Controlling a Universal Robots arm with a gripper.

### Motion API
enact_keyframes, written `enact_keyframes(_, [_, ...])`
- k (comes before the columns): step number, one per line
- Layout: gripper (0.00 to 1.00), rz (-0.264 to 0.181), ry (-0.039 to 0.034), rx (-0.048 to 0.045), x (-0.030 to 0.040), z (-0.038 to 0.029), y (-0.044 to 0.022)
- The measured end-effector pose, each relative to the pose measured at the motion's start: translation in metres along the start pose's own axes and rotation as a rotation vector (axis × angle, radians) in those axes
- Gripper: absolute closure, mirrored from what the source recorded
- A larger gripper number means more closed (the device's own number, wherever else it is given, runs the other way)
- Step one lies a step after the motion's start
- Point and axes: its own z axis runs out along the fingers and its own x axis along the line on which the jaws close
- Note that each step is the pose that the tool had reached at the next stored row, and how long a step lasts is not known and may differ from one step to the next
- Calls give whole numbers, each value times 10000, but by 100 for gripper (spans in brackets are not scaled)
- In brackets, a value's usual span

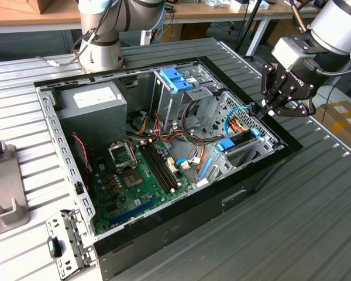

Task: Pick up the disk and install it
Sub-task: 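Insert the first disk wire, then insert the second disk wire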

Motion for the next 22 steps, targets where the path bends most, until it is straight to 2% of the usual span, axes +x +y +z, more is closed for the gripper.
enact_keyframes(13, [89,0,0,0,0,0,-2])
enact_keyframes(18, [58,0,0,0,0,0,-2])
enact_keyframes(20, [58,0,0,0,0,0,-2])
enact_keyframes(21, [52,0,0,0,0,0,-2])
enact_keyframes(22, [52,0,-1,0,-1,1,-3])
